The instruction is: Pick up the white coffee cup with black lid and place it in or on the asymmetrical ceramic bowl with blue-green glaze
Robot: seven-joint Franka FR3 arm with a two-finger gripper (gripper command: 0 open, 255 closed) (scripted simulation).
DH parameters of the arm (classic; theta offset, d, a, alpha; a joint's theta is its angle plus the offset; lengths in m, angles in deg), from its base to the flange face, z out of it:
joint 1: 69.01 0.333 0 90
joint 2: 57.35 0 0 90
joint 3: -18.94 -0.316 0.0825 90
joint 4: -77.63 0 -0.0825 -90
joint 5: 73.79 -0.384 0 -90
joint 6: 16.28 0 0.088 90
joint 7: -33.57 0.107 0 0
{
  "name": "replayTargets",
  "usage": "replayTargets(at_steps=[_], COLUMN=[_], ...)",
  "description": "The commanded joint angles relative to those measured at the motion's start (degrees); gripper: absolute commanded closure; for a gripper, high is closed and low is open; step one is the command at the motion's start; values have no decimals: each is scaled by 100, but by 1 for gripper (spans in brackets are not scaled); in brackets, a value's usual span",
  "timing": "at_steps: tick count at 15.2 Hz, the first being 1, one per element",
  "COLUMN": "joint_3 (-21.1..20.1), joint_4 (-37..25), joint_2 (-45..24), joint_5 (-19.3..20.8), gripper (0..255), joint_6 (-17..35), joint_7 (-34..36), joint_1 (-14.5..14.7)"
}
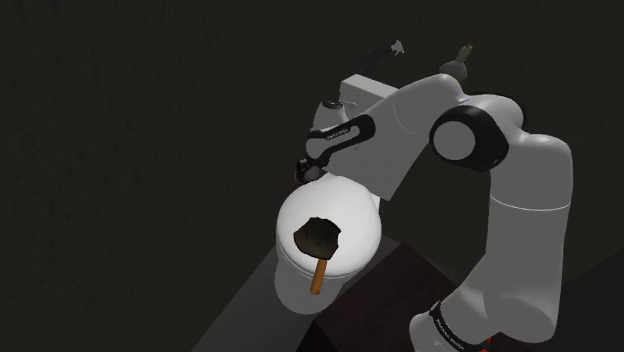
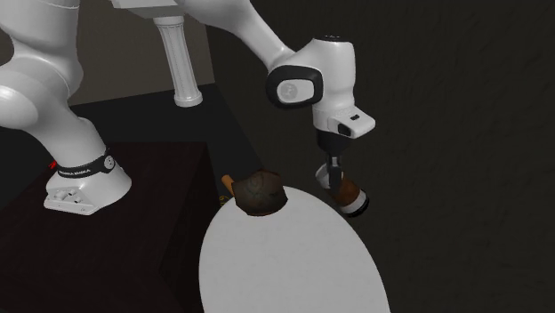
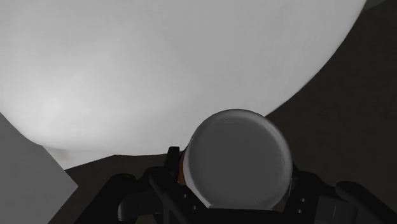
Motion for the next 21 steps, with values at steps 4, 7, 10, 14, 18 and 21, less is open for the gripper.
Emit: replayTargets(at_steps=[4, 7, 10, 14, 18, 21], joint_3=[183, 321, 462, 598, 550, 538], joint_4=[1375, 2150, 2872, 3757, 4570, 4582], joint_2=[862, 1383, 1905, 2618, 3360, 3072], joint_5=[327, 624, 1022, 1717, 2486, 2492], gripper=[255, 255, 255, 255, 255, 255], joint_6=[499, 741, 927, 1070, 1074, 1372], joint_7=[434, 795, 1253, 2022, 2894, 2935], joint_1=[456, 750, 1039, 1360, 1503, 1474])
